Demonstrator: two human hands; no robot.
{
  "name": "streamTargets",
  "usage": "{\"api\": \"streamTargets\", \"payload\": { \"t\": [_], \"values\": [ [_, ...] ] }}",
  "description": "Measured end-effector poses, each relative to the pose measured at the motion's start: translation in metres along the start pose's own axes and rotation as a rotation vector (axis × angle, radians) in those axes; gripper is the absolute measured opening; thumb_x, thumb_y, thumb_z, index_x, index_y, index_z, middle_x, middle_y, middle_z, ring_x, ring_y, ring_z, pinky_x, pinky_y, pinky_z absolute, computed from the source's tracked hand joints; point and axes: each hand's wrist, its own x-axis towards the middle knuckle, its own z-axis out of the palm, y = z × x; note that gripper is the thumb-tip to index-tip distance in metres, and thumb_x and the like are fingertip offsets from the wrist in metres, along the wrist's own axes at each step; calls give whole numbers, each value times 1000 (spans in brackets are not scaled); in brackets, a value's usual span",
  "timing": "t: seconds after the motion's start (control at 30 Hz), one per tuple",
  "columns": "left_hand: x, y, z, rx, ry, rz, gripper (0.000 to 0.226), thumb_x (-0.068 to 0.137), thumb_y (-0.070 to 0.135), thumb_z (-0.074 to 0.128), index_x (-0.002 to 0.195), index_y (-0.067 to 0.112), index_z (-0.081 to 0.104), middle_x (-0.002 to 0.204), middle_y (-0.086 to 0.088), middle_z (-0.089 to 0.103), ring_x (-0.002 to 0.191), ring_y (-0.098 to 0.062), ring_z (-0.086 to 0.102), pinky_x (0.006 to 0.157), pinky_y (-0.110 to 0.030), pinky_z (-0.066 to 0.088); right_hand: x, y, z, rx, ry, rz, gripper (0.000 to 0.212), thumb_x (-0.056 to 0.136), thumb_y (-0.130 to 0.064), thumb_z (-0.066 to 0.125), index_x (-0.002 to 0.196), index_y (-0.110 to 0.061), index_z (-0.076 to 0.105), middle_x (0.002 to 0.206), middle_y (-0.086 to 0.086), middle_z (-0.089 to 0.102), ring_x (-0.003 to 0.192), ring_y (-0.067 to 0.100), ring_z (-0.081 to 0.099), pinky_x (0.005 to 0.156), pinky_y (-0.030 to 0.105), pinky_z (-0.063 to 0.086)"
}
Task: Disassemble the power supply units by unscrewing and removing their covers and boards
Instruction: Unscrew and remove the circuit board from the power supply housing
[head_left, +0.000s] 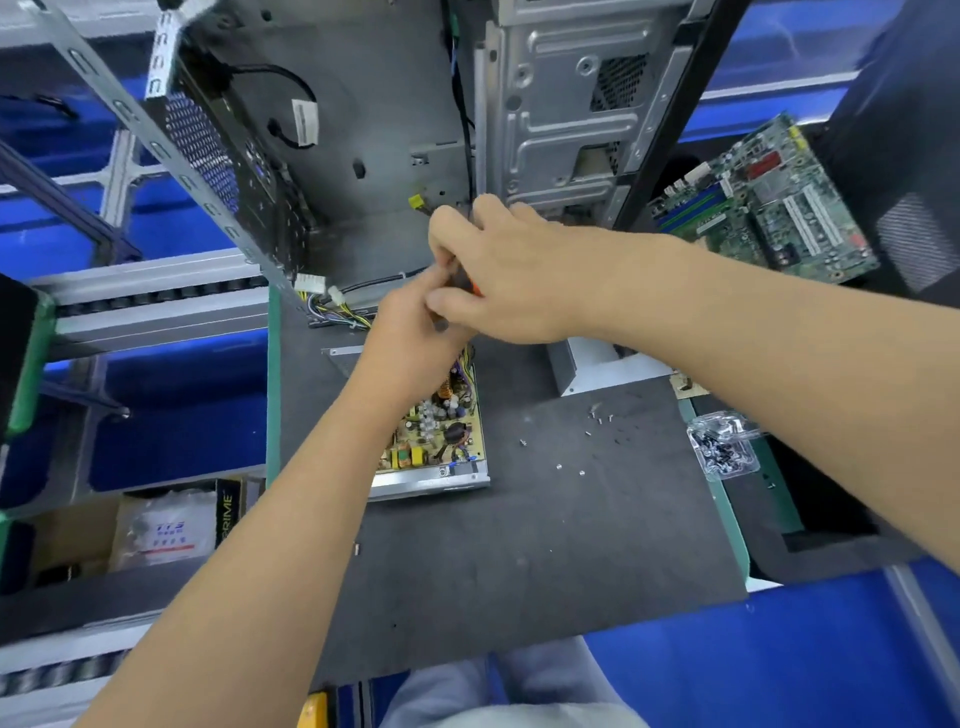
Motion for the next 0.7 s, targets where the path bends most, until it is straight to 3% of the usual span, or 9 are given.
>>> {"api": "streamTargets", "payload": {
  "t": [0.07,0.1,0.2,0.3,0.4,0.47,0.57,0.63,0.7],
  "values": [
    [3,2,5,40,102,-38,37,69,30,81,85,28,48,75,22,60,66,-7,51,60,-25,44,0,-3,0,-142,79,12,38,99,-53,42,102,-20,24,78,5,37,63,27,39,55,36,32],
    [5,3,8,47,111,-49,42,69,28,83,88,23,46,77,18,59,68,-10,51,62,-29,44,1,-3,0,-166,80,-10,34,100,-46,44,102,-19,24,75,4,35,62,26,40,53,35,30],
    [2,0,10,40,-20,-27,43,75,24,72,112,19,50,101,-3,66,90,-26,62,76,-41,51,-1,-2,1,-144,-1,-70,32,92,-30,52,114,-19,31,94,4,37,87,28,39,70,40,35],
    [-2,-2,8,43,-8,41,24,77,26,76,95,27,61,88,16,67,78,3,59,66,-18,44,-5,-3,-2,-156,71,-1,33,99,-44,40,115,-15,37,79,0,33,82,27,38,67,40,32],
    [3,-2,14,133,127,33,46,70,21,89,96,30,52,89,14,64,79,1,60,65,-19,47,0,-5,-2,-222,81,-38,23,100,-26,40,117,-11,40,78,4,33,72,27,42,61,37,33],
    [4,-4,15,-10,44,-43,56,74,10,84,110,31,46,105,13,65,98,-7,64,78,-31,57,0,-4,1,-172,43,-83,29,92,-24,46,118,-15,37,94,7,35,84,27,38,72,39,34],
    [-4,-12,13,37,-10,1,40,83,5,69,106,33,53,92,29,66,85,12,59,70,-11,48,-3,-3,7,-115,54,-47,38,96,-41,47,123,-17,34,100,6,36,92,25,32,77,37,31],
    [-3,-13,14,113,116,9,27,78,12,77,95,19,58,83,21,64,75,7,57,64,-18,48,0,-5,8,-97,108,2,29,100,-40,43,110,-15,33,84,2,39,85,27,42,63,33,33],
    [-1,-6,18,50,170,-68,40,71,20,79,102,22,55,91,3,65,79,-10,59,72,-41,54,3,-5,8,-102,114,-30,18,99,-28,43,107,-15,33,84,5,38,82,29,40,61,36,34]
  ]
}}
